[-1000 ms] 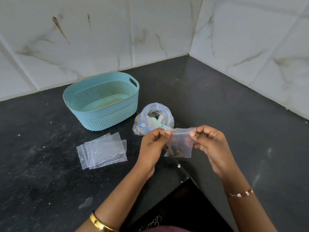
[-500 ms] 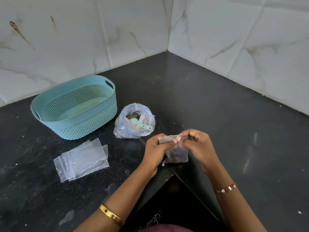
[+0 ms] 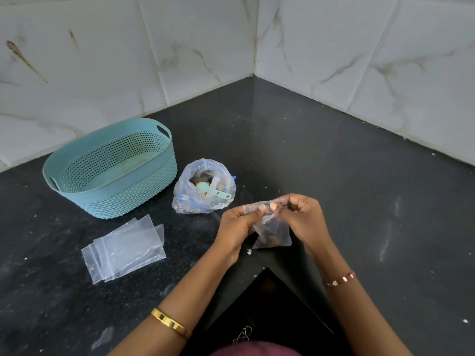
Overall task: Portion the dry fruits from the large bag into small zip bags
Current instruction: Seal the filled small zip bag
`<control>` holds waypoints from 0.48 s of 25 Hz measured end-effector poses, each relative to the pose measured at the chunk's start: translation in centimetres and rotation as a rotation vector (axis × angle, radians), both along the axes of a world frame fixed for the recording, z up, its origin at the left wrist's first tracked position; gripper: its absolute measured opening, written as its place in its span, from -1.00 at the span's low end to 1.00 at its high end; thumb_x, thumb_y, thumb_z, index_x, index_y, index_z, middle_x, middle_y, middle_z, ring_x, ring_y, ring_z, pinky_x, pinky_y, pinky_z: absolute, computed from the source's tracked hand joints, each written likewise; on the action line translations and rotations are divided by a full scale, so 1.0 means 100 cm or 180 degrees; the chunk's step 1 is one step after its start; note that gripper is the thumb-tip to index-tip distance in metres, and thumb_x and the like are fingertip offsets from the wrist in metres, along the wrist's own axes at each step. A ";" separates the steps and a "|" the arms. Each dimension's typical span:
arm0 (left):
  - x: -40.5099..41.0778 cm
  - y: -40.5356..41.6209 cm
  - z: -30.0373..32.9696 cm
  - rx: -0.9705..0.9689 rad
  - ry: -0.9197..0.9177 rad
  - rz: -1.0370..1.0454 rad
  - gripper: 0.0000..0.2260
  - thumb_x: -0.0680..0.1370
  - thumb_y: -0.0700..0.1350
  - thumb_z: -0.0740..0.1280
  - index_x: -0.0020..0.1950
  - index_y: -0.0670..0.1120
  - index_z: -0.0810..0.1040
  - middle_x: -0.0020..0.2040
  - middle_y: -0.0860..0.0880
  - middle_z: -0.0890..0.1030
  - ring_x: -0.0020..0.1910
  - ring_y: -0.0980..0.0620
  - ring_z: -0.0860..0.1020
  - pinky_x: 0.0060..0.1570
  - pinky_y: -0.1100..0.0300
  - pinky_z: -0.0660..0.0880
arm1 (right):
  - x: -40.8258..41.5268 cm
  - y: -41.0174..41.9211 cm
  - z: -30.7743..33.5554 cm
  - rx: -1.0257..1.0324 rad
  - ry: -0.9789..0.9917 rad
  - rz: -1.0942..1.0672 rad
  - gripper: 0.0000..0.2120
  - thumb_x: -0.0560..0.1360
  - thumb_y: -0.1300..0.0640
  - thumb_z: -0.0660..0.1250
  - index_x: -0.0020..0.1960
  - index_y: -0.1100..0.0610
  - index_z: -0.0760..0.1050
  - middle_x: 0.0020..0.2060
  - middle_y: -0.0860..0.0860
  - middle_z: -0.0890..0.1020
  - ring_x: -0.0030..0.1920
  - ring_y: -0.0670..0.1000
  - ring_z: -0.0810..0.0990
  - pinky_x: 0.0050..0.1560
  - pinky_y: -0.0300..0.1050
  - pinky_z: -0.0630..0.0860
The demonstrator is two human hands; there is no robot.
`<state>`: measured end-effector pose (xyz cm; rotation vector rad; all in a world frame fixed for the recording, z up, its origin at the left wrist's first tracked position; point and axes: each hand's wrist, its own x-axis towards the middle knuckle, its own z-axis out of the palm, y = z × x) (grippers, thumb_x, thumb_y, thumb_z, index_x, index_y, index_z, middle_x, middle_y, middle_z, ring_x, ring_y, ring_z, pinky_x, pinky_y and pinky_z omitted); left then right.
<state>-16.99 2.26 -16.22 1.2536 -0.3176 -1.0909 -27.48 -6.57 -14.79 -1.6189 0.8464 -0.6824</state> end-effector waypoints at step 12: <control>0.000 -0.006 0.006 0.0452 -0.0342 -0.0034 -0.72 0.60 -0.02 0.20 -0.04 -0.18 0.60 -0.17 -0.14 0.64 -0.20 0.01 0.62 -0.09 0.18 0.58 | 0.009 -0.017 -0.002 -0.0121 0.0798 -0.0023 -0.89 0.45 0.27 0.35 -0.05 0.14 0.60 -0.17 0.07 0.65 -0.14 0.01 0.61 -0.17 -0.22 0.51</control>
